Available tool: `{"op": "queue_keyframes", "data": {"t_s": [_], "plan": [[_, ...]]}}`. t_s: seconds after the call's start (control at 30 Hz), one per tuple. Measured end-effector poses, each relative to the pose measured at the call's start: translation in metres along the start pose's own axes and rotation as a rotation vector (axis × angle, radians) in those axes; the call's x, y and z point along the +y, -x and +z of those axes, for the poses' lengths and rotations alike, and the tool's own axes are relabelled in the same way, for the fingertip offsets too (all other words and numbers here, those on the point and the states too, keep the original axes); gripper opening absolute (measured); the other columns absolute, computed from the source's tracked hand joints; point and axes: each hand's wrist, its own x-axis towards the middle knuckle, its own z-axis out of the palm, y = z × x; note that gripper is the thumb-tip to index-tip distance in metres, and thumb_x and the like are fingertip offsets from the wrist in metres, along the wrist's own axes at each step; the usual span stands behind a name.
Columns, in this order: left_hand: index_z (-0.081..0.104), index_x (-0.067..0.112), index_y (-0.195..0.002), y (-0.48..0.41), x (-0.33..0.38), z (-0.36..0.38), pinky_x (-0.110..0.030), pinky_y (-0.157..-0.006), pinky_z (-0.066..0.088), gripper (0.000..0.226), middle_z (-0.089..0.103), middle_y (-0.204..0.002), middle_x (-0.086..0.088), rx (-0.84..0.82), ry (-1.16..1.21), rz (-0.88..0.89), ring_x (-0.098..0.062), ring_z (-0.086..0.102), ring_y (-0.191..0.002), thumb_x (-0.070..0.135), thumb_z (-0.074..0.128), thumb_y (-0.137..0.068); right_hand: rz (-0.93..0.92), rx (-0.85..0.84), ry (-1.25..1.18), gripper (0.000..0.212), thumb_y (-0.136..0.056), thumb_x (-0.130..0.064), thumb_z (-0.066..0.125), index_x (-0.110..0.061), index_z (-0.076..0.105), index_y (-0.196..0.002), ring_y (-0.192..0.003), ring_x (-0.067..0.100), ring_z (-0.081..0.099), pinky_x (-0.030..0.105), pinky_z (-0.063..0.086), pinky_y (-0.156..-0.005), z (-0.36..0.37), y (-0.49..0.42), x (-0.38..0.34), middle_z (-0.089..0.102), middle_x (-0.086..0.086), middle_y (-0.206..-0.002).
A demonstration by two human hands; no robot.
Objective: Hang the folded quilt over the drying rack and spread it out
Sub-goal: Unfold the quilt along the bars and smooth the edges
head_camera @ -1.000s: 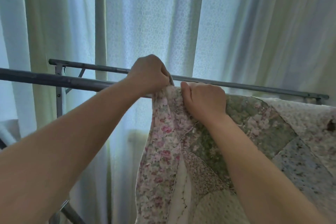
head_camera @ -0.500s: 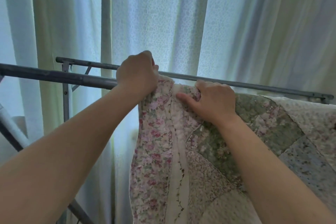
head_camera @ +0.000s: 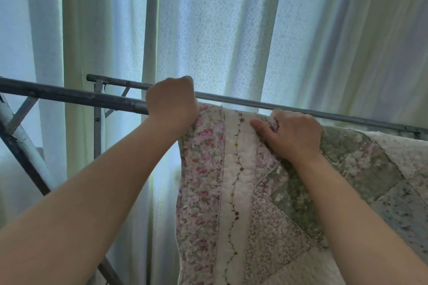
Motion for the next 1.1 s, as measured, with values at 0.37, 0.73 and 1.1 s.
{"op": "queue_keyframes", "data": {"t_s": [0.37,0.73,1.1], "plan": [[0.045,0.02,-0.096,0.069,-0.022,0.011,-0.029,-0.059,0.043,0.031,0.057,-0.067,0.003,0.008,0.852,-0.237,-0.01,0.055,-0.061,0.038,0.066,-0.082,0.017,0.037,0.011,0.054,-0.091,-0.051,0.023,-0.011,0.055,-0.075,-0.07,0.028,0.055,0.037,0.035,-0.068,0.008,0.006,-0.045,0.061,0.009,-0.071],[0.056,0.023,-0.111,0.076,-0.048,0.051,-0.018,-0.076,0.043,0.03,0.06,-0.105,0.009,-0.418,1.353,-0.396,-0.001,0.057,-0.089,0.043,0.039,-0.096,0.059,0.051,-0.021,0.055,-0.089,-0.047,0.036,-0.008,0.056,-0.123,-0.111,0.033,0.054,0.048,0.024,-0.103,0.017,0.024,-0.081,0.063,0.014,-0.113],[0.069,-0.007,-0.076,0.078,-0.056,0.076,-0.03,-0.062,0.049,0.035,0.068,-0.072,-0.019,-0.416,1.177,-0.32,-0.019,0.059,-0.065,0.026,0.064,-0.085,-0.058,0.179,-0.215,0.058,-0.076,-0.052,0.06,-0.007,0.052,-0.113,-0.108,0.031,0.046,0.042,0.038,-0.09,0.018,0.081,-0.112,0.045,0.013,-0.118]]}}
